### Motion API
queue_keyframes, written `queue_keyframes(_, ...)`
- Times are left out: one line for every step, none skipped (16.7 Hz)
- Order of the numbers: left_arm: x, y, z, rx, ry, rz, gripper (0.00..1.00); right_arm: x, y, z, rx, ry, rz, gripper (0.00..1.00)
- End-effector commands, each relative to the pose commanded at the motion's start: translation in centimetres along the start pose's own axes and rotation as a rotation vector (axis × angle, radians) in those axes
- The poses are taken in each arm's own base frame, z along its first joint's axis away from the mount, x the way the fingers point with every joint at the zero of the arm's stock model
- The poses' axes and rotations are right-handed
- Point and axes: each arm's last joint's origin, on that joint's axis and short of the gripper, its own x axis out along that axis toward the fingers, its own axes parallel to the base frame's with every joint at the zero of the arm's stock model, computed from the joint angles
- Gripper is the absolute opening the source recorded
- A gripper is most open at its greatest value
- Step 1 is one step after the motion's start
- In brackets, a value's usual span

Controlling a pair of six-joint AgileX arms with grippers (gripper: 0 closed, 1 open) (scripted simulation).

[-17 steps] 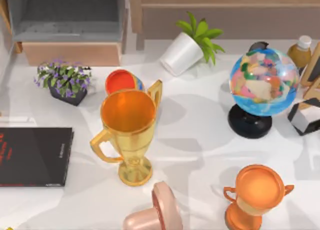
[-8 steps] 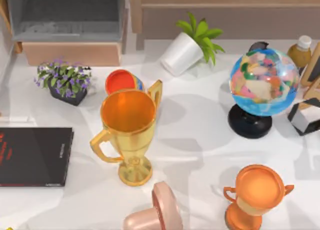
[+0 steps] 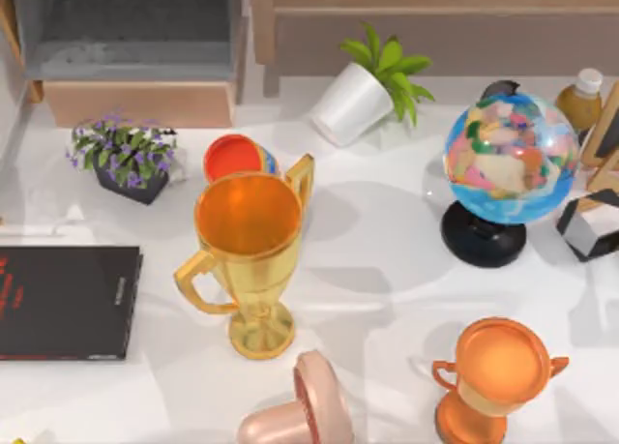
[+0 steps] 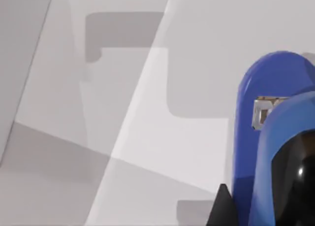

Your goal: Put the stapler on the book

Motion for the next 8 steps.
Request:
queue_keyframes(-1.3, -0.2, -0.2, -0.001, -0.022, 0.0, 0.0, 0.0, 0.0, 0.0, 0.0, 0.0, 0.0, 1.0)
queue_keyframes(-2.7, -0.5, -0.5, 0.002, -0.045, -0.001, 0.0, 0.0, 0.0, 0.0, 0.0, 0.0, 0.0, 1.0)
queue_keyframes(-4.0, -0.9, -0.8, 0.007, -0.068, -0.003, 0.0, 0.0, 0.0, 0.0, 0.0, 0.0, 0.0, 1.0)
queue_keyframes(-5.3, -1.4, -1.3, 0.013, -0.089, -0.006, 0.0, 0.0, 0.0, 0.0, 0.0, 0.0, 0.0, 1.0)
queue_keyframes(-6.6, -2.0, -1.8, 0.022, -0.11, -0.009, 0.0, 0.0, 0.0, 0.0, 0.0, 0.0, 0.0, 1.0)
queue_keyframes(-7.8, -2.6, -2.5, 0.032, -0.128, -0.013, 0.0, 0.0, 0.0, 0.0, 0.0, 0.0, 0.0, 1.0)
queue_keyframes(-8.9, -3.3, -3.2, 0.044, -0.144, -0.017, 0.0, 0.0, 0.0, 0.0, 0.0, 0.0, 0.0, 1.0)
queue_keyframes(-9.9, -3.9, -4.0, 0.057, -0.157, -0.022, 0.0, 0.0, 0.0, 0.0, 0.0, 0.0, 0.0, 1.0)
